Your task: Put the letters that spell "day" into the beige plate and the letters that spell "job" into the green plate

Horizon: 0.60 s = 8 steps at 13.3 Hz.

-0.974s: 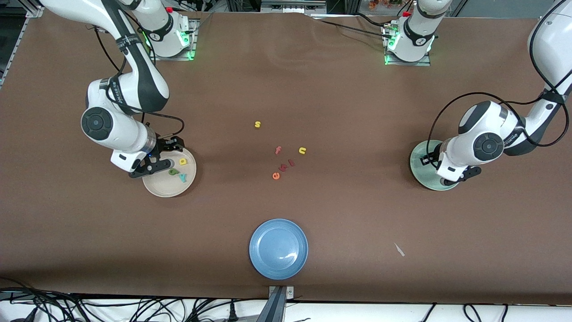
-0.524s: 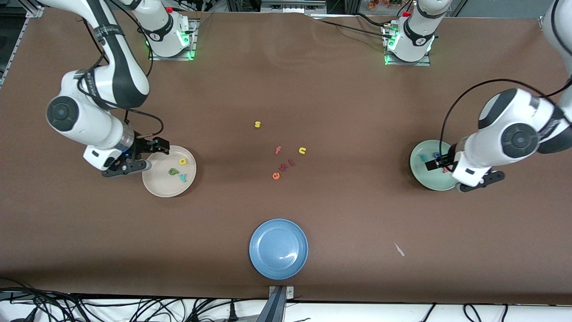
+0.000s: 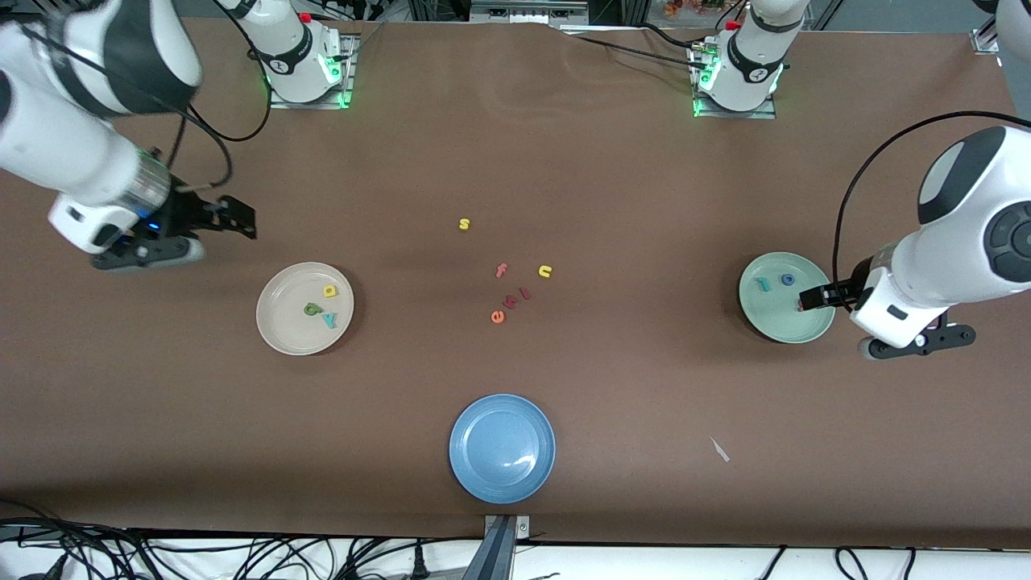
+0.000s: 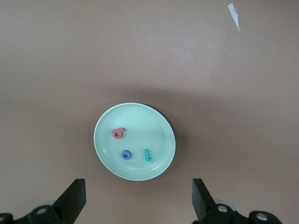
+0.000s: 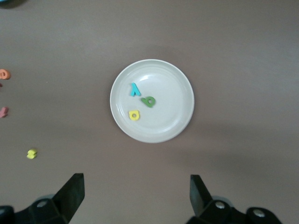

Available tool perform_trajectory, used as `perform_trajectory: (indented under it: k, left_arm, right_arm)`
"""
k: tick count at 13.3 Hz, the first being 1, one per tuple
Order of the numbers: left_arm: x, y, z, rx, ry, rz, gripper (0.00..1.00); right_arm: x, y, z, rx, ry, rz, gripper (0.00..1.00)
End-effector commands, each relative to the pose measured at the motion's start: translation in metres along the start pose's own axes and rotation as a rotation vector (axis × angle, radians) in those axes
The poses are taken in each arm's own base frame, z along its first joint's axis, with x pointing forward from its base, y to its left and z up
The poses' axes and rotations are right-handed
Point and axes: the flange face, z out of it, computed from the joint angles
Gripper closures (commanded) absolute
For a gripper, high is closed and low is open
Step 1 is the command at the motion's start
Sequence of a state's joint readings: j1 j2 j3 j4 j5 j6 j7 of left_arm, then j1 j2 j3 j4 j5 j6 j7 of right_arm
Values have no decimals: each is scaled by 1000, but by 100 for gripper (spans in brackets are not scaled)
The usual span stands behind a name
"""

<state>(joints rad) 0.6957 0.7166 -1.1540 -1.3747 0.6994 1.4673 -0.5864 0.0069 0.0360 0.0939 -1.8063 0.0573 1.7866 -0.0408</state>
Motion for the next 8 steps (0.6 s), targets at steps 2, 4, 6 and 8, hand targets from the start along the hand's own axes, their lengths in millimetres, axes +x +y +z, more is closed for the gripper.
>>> perform_trajectory:
  k: [2,4,6,8]
  left_arm:
    - [21,2,-25,79,-21,137,1]
    - [24,-13,-35,87,-47,273,1]
    - [25,-23,-49,52,-48,362,0]
    - [30,-28,-48,-18,-77,327,0]
  right_arm:
    - [-5,12,-80,-20,-30,15,0]
    - [-7,14,-94,-54,-22,13,0]
    - [-6,14,-93,-57,-23,14,0]
    - [-5,15,-92,-60,-24,12,0]
